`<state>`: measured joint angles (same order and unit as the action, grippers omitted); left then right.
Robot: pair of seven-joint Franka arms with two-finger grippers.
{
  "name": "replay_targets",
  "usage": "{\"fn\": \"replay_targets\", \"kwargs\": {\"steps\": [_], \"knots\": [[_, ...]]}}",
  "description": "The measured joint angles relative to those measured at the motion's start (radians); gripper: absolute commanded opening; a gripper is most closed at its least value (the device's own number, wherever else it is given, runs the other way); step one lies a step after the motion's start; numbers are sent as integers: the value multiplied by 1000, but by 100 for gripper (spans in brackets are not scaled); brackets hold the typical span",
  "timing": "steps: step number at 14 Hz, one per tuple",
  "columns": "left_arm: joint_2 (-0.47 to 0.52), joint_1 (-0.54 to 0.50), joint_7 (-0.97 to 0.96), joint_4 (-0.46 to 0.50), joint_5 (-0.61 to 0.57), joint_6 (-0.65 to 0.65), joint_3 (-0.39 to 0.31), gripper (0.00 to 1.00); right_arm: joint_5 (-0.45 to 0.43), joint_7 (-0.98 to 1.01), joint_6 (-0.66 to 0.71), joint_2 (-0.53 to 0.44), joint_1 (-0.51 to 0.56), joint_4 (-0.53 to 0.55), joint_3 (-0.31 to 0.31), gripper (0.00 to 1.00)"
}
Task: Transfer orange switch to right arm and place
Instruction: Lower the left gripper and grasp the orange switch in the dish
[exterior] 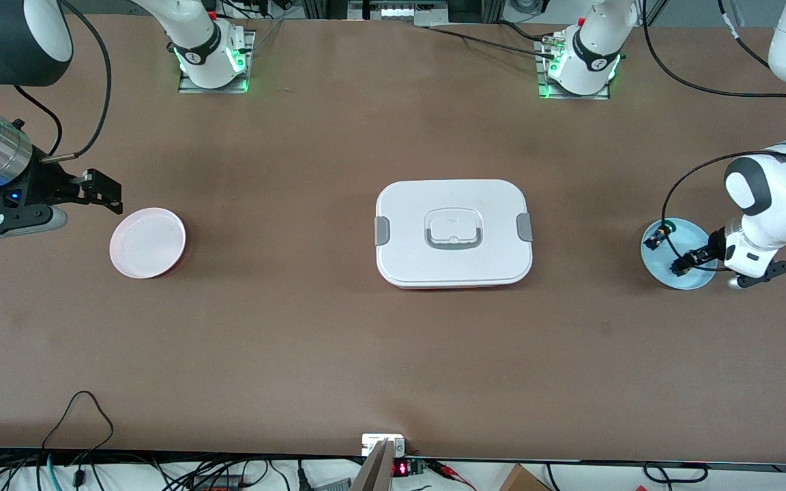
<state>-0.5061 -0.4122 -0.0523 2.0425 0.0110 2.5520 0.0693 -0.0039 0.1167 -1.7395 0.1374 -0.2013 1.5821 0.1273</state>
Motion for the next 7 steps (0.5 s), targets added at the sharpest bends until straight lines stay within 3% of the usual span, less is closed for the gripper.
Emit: {"fn": "replay_targets", "kwargs": {"steps": [7], "knots": [[-1, -3, -2, 0, 64, 15, 2, 94, 0, 0, 0, 0, 0, 0, 0, 100]]}}
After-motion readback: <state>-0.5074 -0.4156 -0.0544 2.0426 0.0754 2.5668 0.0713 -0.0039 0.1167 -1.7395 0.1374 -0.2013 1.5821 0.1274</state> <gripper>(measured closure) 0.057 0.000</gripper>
